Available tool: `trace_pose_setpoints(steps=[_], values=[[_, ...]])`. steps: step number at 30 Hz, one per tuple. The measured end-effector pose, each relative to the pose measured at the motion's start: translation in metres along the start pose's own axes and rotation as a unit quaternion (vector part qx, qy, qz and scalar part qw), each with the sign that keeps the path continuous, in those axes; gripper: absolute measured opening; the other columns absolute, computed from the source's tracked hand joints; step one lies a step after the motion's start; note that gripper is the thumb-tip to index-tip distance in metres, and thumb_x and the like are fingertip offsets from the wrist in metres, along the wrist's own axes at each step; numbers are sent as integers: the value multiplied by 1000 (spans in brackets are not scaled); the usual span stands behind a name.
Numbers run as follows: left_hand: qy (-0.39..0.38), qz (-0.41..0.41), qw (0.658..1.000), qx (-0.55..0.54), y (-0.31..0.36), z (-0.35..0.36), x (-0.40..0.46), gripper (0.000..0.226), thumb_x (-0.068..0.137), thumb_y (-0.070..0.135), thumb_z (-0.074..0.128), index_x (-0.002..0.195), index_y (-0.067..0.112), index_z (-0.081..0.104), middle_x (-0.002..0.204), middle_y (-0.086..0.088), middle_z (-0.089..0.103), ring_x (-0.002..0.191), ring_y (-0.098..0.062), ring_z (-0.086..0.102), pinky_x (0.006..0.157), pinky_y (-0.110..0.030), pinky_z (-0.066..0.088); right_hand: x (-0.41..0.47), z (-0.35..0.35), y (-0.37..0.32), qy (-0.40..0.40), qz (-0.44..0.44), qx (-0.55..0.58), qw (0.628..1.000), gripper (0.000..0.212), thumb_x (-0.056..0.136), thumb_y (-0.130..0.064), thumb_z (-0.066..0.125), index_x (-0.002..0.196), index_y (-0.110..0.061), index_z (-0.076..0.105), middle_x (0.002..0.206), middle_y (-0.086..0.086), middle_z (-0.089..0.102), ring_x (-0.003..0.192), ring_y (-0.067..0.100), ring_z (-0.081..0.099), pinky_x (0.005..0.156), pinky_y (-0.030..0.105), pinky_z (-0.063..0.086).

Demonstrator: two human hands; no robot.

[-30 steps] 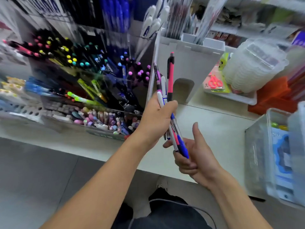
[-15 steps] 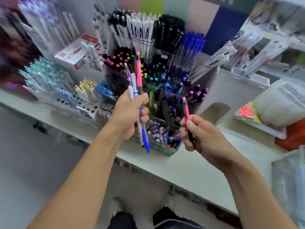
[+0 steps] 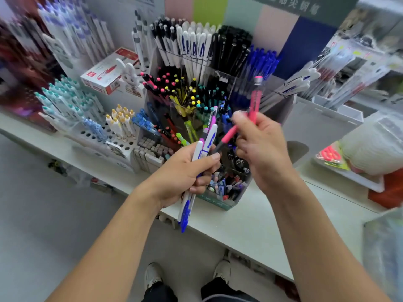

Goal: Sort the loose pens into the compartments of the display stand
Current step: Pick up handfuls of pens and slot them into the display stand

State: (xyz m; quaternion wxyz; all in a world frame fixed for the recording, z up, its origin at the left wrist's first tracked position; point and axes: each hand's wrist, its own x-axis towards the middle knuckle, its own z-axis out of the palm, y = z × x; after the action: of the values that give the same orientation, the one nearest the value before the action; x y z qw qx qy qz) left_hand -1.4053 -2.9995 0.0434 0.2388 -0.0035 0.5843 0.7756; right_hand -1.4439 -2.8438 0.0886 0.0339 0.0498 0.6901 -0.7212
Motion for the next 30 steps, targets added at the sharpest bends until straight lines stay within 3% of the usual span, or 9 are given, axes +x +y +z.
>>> trace_pose_setpoints(steps=[5,9,13,15,18,21,23,27,30], values=[[99,19,994,-46,-3,-5,7,9,102,18,54,103,10,56,75,-3,51,50,-9,29,38,-17,27,9,-29,-3,138,-45,62,988,30,108,-27,43,79,-20,50,62,-9,48,58,9,45,63,26,42],[96,46,994,-35,2,5,16,26,84,35,72,95,14,61,73,-10,36,50,-12,23,37,-18,26,0,-21,-2,166,-167,-30,971,28,110,-26,37,89,-14,51,62,-18,50,57,-2,47,58,15,41],[61,52,997,-13,10,22,20,30,84,30,71,100,8,58,57,3,42,42,-11,27,36,-19,25,3,-6,5,145,-166,-33,975,25,106,-37,42,87,-25,52,64,-7,46,55,9,43,52,24,37],[63,46,997,-8,10,25,21,18,96,24,63,95,10,51,59,6,58,41,-10,29,36,-19,26,3,-2,8,130,-154,-16,979,23,106,-33,46,86,-23,51,66,1,44,55,14,42,49,27,37],[57,28,998,-11,9,21,16,21,102,24,55,88,13,45,56,8,59,43,-9,28,36,-17,27,1,-1,12,123,-163,-25,978,22,104,-23,57,83,-17,52,63,0,47,52,14,48,49,25,43],[61,24,998,2,8,12,13,19,101,26,56,97,10,48,80,-1,72,44,-9,30,37,-18,29,3,4,14,129,-156,-20,979,19,96,-19,69,84,-13,56,62,0,56,52,22,60,45,28,50],[85,26,996,-7,8,5,12,15,100,23,58,101,10,49,78,-2,72,44,-9,32,37,-18,29,9,13,16,109,-138,-21,984,21,92,-18,74,87,-7,58,65,5,59,55,26,62,47,31,53],[140,57,988,-5,10,-15,8,8,100,14,58,104,12,52,51,7,55,44,-12,30,39,-22,25,20,35,23,19,-87,-37,995,28,86,-23,80,90,0,64,72,16,66,58,21,60,54,33,53],[173,72,982,-2,12,-35,2,5,100,12,59,103,12,55,59,2,62,43,-11,31,37,-19,29,25,51,21,-33,-66,-69,995,29,89,-27,77,85,-1,65,72,17,63,52,11,50,53,26,44]])
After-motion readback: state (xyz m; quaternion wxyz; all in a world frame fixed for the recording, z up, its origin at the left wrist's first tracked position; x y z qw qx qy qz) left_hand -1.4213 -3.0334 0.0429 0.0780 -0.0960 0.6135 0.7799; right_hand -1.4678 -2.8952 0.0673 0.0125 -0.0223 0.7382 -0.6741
